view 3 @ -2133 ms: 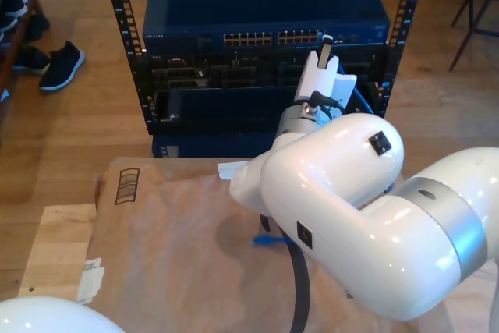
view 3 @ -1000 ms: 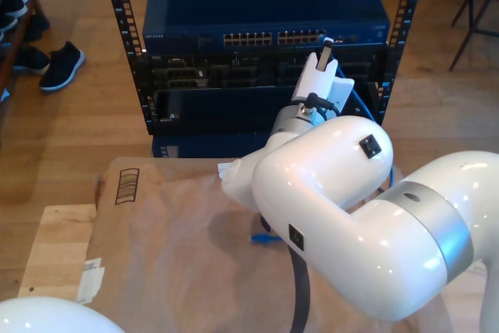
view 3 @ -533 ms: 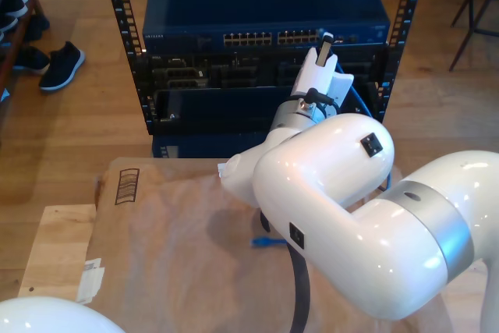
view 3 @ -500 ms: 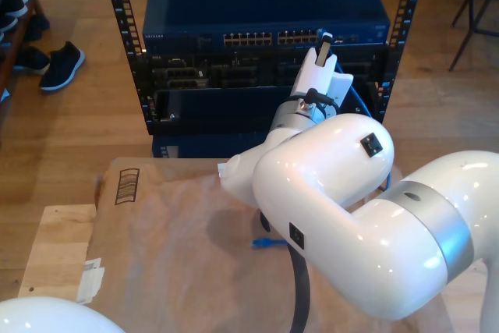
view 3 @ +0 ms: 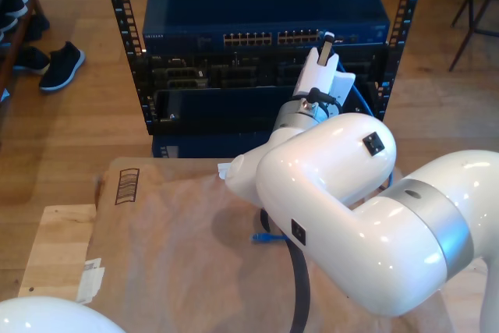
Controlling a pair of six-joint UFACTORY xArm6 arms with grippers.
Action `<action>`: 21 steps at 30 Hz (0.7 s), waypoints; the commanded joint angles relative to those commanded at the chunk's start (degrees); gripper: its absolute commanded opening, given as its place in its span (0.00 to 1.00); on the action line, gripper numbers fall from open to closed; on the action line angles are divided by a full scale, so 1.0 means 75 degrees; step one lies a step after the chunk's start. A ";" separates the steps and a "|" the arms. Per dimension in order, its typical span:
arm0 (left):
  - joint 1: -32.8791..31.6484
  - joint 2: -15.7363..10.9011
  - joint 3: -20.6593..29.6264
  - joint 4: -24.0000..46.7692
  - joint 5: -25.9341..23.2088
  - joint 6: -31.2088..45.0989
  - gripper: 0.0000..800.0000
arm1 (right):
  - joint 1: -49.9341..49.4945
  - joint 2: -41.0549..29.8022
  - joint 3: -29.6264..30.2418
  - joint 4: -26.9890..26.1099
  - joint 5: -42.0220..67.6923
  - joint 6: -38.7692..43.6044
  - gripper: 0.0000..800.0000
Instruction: Grab the cable and plug it in
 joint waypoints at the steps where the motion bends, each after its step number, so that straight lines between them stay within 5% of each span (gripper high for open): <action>1: 0.0000 0.0000 0.0000 0.0000 0.0000 0.0000 1.00 | 0.0000 0.0012 0.0000 0.0000 0.0000 0.0000 0.00; 21: 0.0000 0.0000 0.0000 0.0000 0.0000 0.0000 1.00 | 0.0000 -0.0023 0.0035 -0.0223 0.0012 0.0012 0.00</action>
